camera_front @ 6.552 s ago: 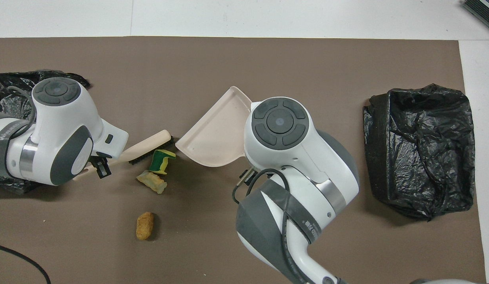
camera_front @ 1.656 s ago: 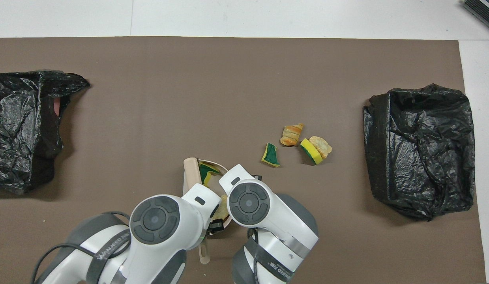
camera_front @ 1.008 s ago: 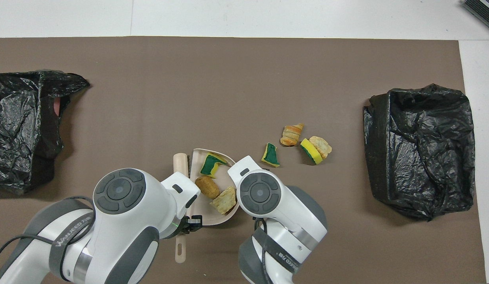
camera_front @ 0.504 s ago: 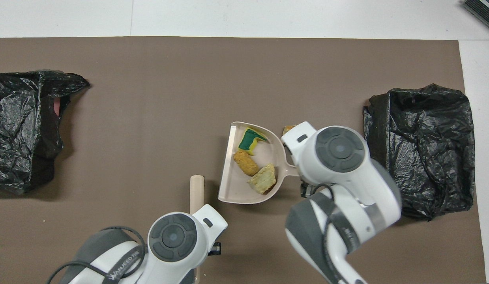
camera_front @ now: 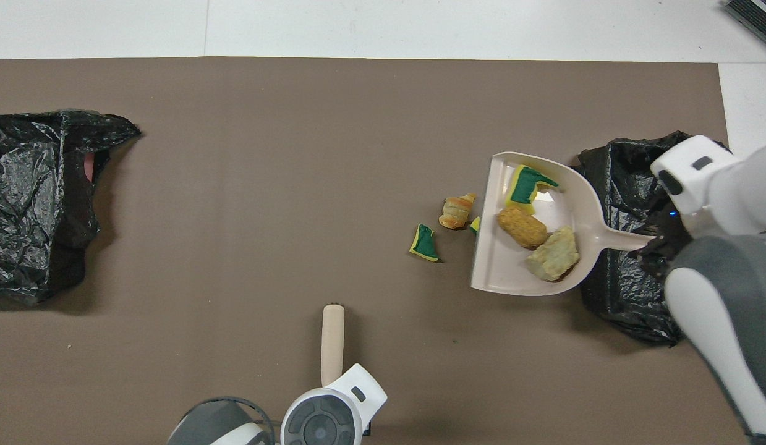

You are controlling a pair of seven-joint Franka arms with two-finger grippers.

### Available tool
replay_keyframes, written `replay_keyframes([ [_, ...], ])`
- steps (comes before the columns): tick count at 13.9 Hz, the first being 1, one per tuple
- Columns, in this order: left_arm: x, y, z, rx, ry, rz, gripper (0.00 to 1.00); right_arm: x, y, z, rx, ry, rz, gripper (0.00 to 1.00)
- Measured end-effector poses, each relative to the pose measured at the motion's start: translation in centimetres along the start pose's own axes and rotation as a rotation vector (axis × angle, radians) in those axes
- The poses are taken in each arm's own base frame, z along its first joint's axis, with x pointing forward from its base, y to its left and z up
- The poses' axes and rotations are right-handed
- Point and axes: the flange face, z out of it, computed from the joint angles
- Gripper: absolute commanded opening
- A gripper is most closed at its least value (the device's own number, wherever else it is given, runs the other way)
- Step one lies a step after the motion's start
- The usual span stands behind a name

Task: Sweep and dump trash in bin
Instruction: 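Carry the loaded dustpan to the nearby black bag with the right gripper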

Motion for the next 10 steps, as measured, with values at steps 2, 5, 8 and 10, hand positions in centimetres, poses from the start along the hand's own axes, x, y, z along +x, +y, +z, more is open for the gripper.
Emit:
replay_keyframes([
  [2, -1.6, 1.3, 1.9, -0.024, 0.001, 0.003, 0.00, -6.9, 1.5, 0.6, 0.010, 0.008, -0.001, 0.00],
  [5, -2.6, 1.9, 2.3, -0.050, 0.008, -0.040, 0.00, -15.0, 2.6, 0.8, -0.036, -0.113, -0.035, 0.00],
  [8, -2.7, 2.1, 2.3, -0.074, 0.005, -0.083, 0.16, -17.9, 3.1, 0.5, -0.063, -0.253, -0.137, 0.00],
  [10, -2.6, 2.1, 2.3, -0.088, 0.010, -0.091, 0.69, -17.1, 3.4, 0.1, -0.069, -0.385, -0.210, 0.00],
])
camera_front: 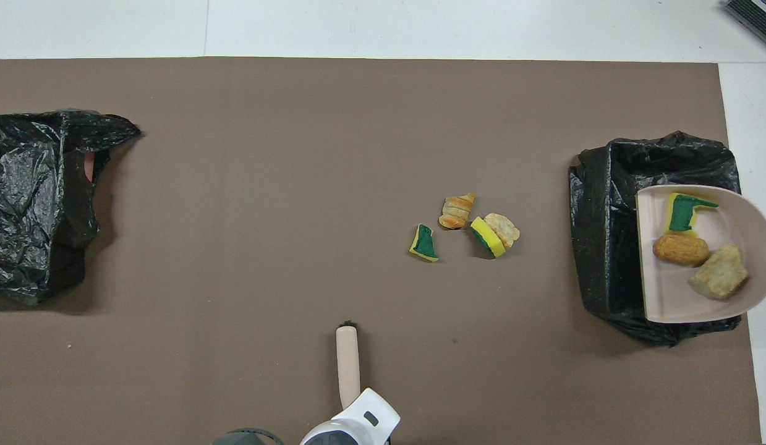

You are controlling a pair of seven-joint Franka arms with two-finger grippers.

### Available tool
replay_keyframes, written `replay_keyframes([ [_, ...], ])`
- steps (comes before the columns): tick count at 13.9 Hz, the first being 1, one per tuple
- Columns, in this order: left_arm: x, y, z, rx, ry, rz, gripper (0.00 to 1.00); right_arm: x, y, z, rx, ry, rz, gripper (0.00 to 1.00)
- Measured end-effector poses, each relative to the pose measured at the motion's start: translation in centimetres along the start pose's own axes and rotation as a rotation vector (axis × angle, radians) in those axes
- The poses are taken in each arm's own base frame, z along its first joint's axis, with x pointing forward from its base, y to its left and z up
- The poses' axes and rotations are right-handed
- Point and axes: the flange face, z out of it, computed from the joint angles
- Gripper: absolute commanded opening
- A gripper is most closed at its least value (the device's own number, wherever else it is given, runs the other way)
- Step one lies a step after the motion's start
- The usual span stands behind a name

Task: Sweep and dump trash in bin
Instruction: 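Carry the loaded dustpan to the nearby black bag with the right gripper, then tip the dustpan over the black bag with the right gripper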

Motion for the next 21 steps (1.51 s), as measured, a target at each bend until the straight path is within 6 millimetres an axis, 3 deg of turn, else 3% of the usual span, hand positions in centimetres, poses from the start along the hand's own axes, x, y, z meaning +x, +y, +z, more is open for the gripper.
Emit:
replay_keyframes([
  [1, 0.0, 0.0, 0.0, -0.002, 0.002, -0.001, 0.88, 0.9, 0.5, -0.6, -0.014, -0.056, -0.042, 0.00],
  [2, 0.1, 0.0, 0.0, -0.003, 0.001, -0.002, 1.00, 2.0, 0.9, -1.2, -0.029, -0.111, -0.084, 0.00],
  [5, 0.6, 0.1, 0.2, -0.015, -0.003, 0.031, 1.00, 4.0, 1.4, -2.1, -0.046, -0.222, -0.169, 0.00],
  [7, 1.9, 0.2, -0.9, -0.048, 0.000, 0.054, 1.00, 5.0, 0.9, -2.1, -0.045, -0.266, -0.209, 0.00],
  [9, 5.8, -1.3, -4.8, -0.084, 0.060, 0.096, 1.00, 5.3, 0.4, -2.1, -0.045, -0.284, -0.225, 0.00],
  [11, 10.2, -4.2, -9.4, -0.057, 0.153, 0.137, 1.00, 5.6, 0.1, -2.7, -0.041, -0.331, -0.246, 0.00],
  [15, 17.9, -12.6, -19.4, -0.034, 0.217, 0.192, 1.00, 6.8, -0.3, -4.6, -0.045, -0.422, -0.272, 0.00],
  [18, 22.3, -18.5, -24.9, -0.005, 0.277, 0.175, 1.00, 7.0, -1.2, -4.5, -0.049, -0.469, -0.278, 0.00],
  [21, 24.6, -22.2, -29.7, 0.045, 0.303, 0.182, 1.00, 8.4, -3.1, -4.4, -0.102, -0.552, -0.277, 0.00],
])
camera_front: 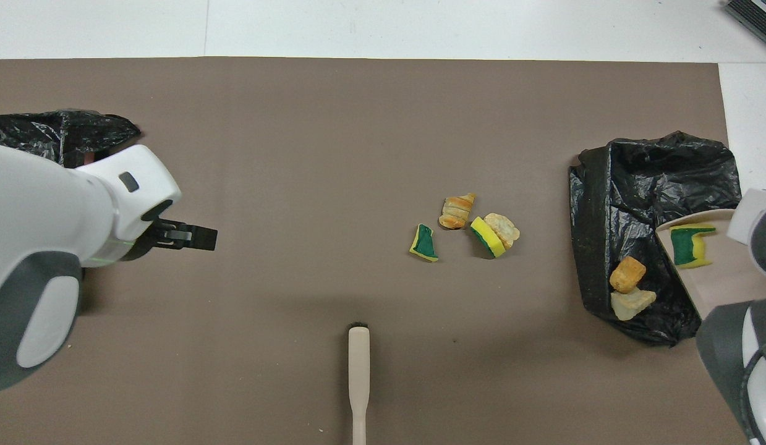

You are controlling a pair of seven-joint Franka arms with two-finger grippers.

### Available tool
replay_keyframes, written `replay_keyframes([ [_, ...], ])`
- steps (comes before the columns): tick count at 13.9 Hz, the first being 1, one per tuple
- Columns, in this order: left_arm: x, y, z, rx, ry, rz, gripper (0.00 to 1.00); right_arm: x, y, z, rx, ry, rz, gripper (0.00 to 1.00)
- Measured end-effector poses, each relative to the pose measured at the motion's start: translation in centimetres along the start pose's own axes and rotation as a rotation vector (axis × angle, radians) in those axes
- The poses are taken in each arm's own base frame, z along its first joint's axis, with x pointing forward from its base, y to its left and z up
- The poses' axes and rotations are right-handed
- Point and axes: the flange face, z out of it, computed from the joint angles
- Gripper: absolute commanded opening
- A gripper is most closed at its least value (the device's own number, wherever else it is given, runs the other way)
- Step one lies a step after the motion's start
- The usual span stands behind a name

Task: Sweep and dump trash in bin
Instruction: 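Tip the dustpan over the black bag with the right gripper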

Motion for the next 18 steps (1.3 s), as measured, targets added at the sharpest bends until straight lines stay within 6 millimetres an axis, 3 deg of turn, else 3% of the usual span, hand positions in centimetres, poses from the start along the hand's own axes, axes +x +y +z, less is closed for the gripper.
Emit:
replay_keyframes([
  [3, 0.8, -3.4, -5.4, 0.006, 0.002, 0.016, 1.00, 1.6, -1.4, -1.8, -0.048, -0.063, -0.005, 0.00],
  [6, 0.1, -5.8, -9.0, 0.006, -0.008, 0.045, 1.00, 2.5, -1.6, -3.7, -0.066, -0.084, 0.019, 0.00],
  [9, 0.4, -7.5, -9.6, 0.004, -0.025, 0.043, 1.00, 2.1, -2.3, -3.4, -0.028, -0.077, 0.047, 0.00],
  [11, 0.9, -8.2, -9.3, 0.003, -0.039, 0.034, 1.00, 0.6, -3.3, -4.3, 0.004, -0.015, 0.111, 0.00],
  [15, 1.6, -9.5, -9.3, 0.001, -0.041, 0.014, 1.00, -2.6, -5.1, -8.6, 0.040, 0.190, 0.331, 0.00],
  [18, 1.3, -10.2, -10.0, 0.003, -0.035, 0.001, 1.00, -0.8, -5.2, -12.4, 0.097, 0.341, 0.571, 0.00],
])
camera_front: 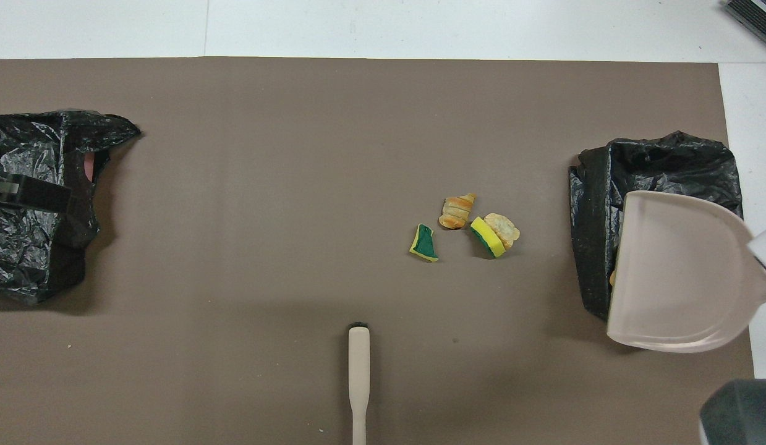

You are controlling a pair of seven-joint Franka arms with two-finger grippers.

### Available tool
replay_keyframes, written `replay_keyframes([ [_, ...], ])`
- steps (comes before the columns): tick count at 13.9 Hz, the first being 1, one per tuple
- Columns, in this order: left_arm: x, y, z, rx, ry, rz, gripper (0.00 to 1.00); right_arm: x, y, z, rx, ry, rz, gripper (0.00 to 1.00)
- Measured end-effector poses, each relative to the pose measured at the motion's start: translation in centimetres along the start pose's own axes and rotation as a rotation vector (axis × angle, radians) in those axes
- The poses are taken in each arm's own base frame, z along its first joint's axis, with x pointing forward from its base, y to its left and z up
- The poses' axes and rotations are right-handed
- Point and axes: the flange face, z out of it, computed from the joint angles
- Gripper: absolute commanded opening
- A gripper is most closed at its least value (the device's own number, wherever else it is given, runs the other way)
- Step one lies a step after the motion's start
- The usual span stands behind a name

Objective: Sweep and dump trash in bin

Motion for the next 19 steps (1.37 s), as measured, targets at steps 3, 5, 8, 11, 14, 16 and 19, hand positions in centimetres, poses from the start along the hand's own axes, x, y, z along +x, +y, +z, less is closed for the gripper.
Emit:
replay_keyframes([
  [3, -0.3, -0.6, -0.3, 0.000, 0.000, -0.011, 1.00, 4.1, -2.0, -1.9, 0.100, 0.156, 0.254, 0.00],
  [5, -0.4, -0.6, -0.3, 0.000, -0.002, -0.011, 1.00, 7.0, -3.2, -3.3, 0.176, 0.226, 0.439, 0.00],
  [8, -0.4, -0.6, -0.3, 0.000, -0.003, -0.011, 1.00, 13.3, -4.8, -5.6, 0.298, 0.253, 0.703, 0.00],
  [11, -0.4, -0.6, -0.3, -0.001, -0.004, -0.011, 1.00, 21.3, -5.3, -7.6, 0.384, 0.213, 0.911, 0.00],
  [14, -0.4, -0.6, -0.3, -0.001, -0.004, -0.011, 1.00, 30.1, -4.6, -8.6, 0.473, 0.266, 1.084, 0.00],
  [16, -0.4, -0.6, -0.3, -0.001, -0.004, -0.011, 1.00, 35.3, -3.9, -8.7, 0.547, 0.327, 1.154, 0.00],
  [19, -0.4, -0.6, -0.3, -0.001, -0.005, -0.011, 1.00, 41.8, -3.0, -9.3, 0.650, 0.380, 1.239, 0.00],
])
